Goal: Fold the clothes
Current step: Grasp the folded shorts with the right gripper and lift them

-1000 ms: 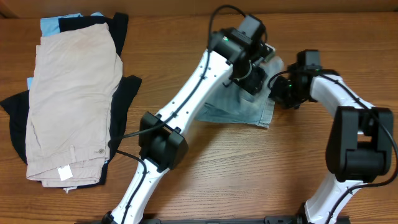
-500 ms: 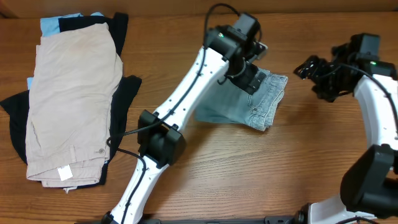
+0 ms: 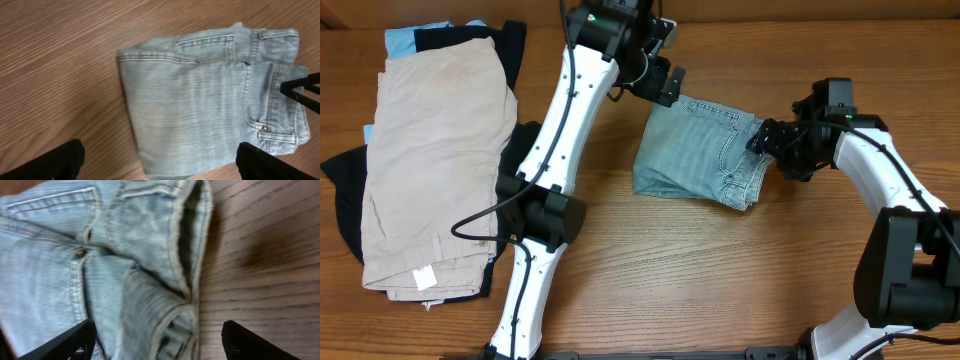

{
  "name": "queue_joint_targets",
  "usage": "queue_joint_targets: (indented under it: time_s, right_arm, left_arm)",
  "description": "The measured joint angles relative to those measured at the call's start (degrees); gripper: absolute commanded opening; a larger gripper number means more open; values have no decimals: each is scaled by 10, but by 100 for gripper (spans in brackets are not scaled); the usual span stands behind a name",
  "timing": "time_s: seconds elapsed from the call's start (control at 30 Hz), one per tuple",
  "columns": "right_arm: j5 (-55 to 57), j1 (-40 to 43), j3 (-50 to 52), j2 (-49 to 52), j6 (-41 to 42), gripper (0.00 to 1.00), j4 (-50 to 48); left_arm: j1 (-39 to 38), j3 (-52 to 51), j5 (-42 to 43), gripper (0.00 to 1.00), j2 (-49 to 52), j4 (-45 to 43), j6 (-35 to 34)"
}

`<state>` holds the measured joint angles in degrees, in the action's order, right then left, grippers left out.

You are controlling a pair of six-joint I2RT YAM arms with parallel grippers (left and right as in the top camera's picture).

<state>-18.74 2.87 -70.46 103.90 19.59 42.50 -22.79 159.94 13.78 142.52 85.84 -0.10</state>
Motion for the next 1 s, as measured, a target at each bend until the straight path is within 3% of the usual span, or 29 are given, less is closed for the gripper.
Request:
queue_joint_targets:
  time_s: [0.17,0.5,0.67,0.83,1.0]
  right_arm:
    - [14,-9,23,12,11,73,-40]
    - [18,-37,31,61,35,67,-83]
    - [14,-38,28,70,46,48,-93]
    - [-17,-45,27,87,59,5,-136]
    - [-63,-52,31,100,79,4,-205]
  left_arm:
    - [7,0,-4,100,0,7,0]
    - [7,0,-21,100,0,10,0]
    - [7,0,-21,100,0,11,0]
    - [7,0,-27,100,0,11,0]
    - [7,0,-32,100,0,12,0]
